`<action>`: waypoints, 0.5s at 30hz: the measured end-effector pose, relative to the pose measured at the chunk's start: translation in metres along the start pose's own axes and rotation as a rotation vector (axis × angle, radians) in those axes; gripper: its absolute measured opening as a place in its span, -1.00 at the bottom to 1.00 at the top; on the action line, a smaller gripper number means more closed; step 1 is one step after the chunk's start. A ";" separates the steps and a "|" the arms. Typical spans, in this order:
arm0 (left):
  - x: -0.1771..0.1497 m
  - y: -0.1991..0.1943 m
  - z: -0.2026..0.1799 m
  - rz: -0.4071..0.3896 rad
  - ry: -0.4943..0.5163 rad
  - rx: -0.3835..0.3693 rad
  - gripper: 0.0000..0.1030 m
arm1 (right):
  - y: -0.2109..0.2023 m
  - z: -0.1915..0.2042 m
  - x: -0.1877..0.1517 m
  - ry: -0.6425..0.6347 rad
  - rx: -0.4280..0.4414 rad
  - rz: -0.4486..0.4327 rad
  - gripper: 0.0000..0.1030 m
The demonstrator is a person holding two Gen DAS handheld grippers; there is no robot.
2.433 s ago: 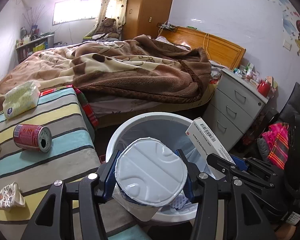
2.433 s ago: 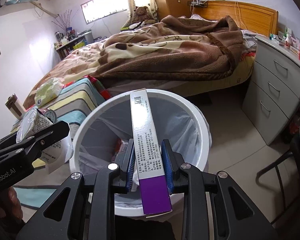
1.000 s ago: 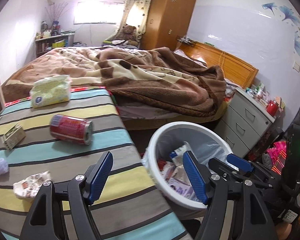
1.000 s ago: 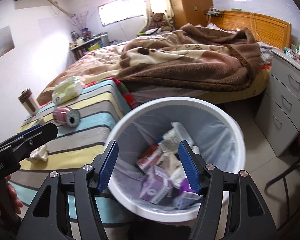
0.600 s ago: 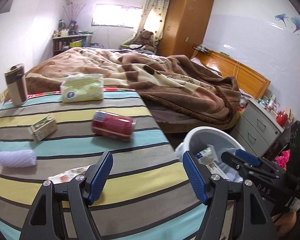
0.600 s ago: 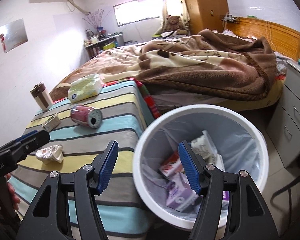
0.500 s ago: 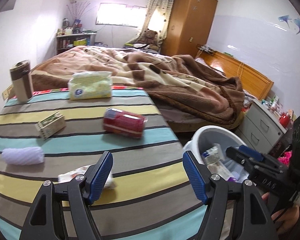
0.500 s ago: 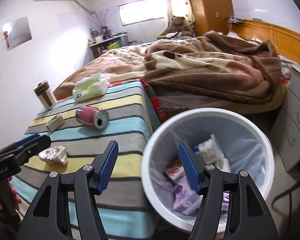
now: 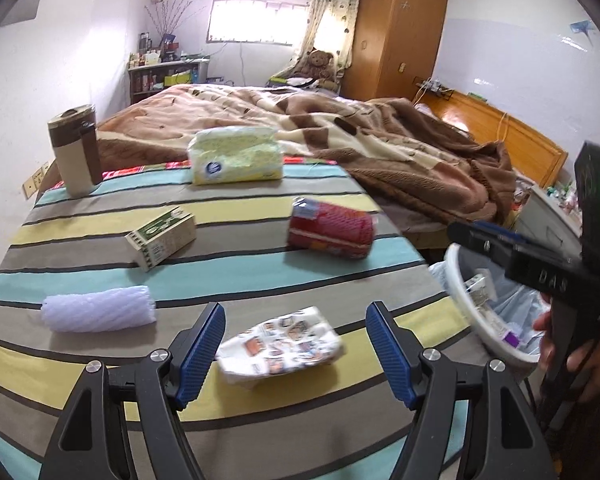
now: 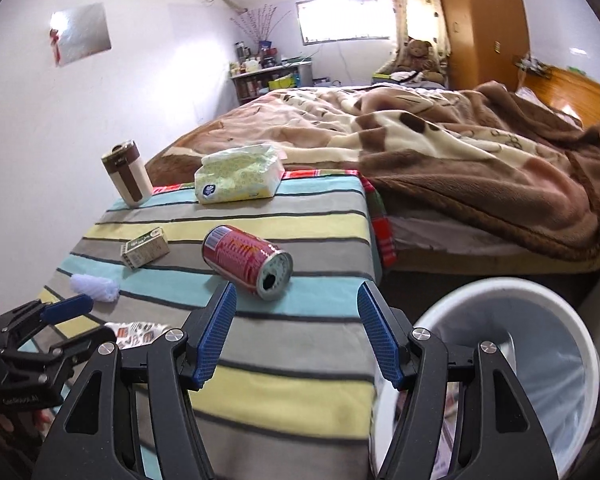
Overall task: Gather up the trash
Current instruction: 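Grasp the patterned paper cup with the left tool while the right tool grasps the red can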
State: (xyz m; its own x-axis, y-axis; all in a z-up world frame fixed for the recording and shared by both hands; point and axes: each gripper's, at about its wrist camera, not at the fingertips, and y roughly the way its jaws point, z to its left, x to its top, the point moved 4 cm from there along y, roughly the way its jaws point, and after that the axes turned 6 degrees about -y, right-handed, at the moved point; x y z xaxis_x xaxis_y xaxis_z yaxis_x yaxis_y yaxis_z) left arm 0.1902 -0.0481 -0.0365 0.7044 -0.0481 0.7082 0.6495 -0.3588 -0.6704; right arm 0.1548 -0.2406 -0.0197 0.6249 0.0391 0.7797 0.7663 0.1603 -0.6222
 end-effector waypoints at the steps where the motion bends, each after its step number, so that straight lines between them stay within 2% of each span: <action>1: -0.001 0.003 0.003 0.004 0.002 -0.001 0.43 | 0.003 0.002 0.001 -0.011 0.002 0.001 0.27; 4: -0.003 0.009 0.010 0.021 0.012 -0.005 0.44 | 0.017 0.006 0.006 -0.034 0.022 0.022 0.31; 7: -0.005 0.015 0.008 0.044 0.062 -0.022 0.44 | 0.032 0.011 0.010 -0.054 0.050 0.048 0.41; 15: -0.013 0.034 0.001 0.104 0.169 -0.036 0.44 | 0.056 0.029 0.017 -0.147 0.076 0.084 0.41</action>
State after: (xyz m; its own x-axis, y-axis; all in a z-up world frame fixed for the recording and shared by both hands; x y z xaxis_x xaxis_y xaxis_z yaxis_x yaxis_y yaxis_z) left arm 0.2036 -0.0584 -0.0691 0.7072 -0.2412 0.6646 0.5629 -0.3767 -0.7357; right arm 0.2045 -0.2024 -0.0393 0.6537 0.1981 0.7303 0.6951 0.2241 -0.6830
